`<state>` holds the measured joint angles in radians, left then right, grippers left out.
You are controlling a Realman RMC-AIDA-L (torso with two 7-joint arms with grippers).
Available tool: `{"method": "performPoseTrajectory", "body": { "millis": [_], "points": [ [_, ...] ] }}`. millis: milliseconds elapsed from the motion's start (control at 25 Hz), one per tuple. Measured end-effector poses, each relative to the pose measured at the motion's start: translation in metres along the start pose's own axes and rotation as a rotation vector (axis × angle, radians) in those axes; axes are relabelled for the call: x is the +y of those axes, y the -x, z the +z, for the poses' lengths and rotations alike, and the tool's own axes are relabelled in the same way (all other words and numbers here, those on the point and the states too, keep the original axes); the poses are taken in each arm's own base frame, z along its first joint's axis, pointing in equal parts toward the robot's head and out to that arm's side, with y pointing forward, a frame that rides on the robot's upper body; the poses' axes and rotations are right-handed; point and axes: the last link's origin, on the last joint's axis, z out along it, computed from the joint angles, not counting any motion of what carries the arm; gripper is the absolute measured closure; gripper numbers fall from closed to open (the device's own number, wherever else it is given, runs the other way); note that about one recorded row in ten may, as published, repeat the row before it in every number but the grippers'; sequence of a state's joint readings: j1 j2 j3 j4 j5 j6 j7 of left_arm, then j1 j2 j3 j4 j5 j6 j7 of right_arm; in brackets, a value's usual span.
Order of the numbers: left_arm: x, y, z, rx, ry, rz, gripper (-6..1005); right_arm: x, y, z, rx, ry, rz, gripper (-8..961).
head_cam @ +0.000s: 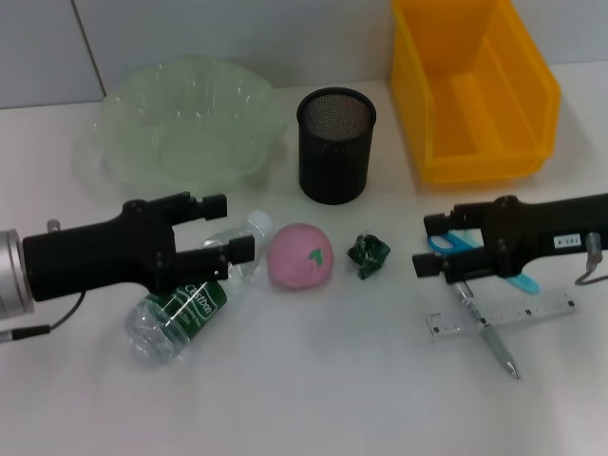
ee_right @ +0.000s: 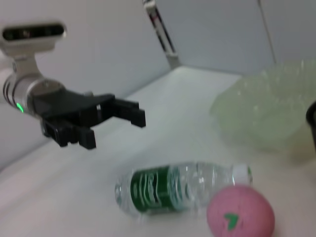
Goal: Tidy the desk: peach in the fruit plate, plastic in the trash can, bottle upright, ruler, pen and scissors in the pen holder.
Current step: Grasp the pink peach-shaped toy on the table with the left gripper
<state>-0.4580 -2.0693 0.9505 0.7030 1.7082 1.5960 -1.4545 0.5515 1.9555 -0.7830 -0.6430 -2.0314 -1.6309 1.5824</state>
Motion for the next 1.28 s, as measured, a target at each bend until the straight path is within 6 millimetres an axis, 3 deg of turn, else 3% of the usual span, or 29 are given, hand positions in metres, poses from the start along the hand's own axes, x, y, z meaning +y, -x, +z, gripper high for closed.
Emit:
{"method": "performPoseTrajectory", "body": {
  "millis": [320,880,1080,1120,1280],
  "points": [
    [0.004,0.011,-0.003,0.0,-0.004,0.016,215,0.004,-0.01,0.006,0.004,-0.001,-0.034,134],
    [0.004,0.015,0.003,-0.115,0.05,0.034,220,0.005,-0.006,0.014,-0.007,-0.001,-0.051,135],
    [0.002,0.01,0.007,-0.117,0.051,0.054,224,0.004,-0.008,0.014,-0.007,-0.013,-0.051,135],
    [-0.005,-0.001,0.017,-0.12,0.037,0.096,224,0.004,-0.008,0.013,-0.007,-0.016,-0.049,135],
    [-0.009,-0.008,0.023,-0.126,0.036,0.117,227,0.003,-0.009,0.011,-0.002,-0.021,-0.046,136]
  ]
}}
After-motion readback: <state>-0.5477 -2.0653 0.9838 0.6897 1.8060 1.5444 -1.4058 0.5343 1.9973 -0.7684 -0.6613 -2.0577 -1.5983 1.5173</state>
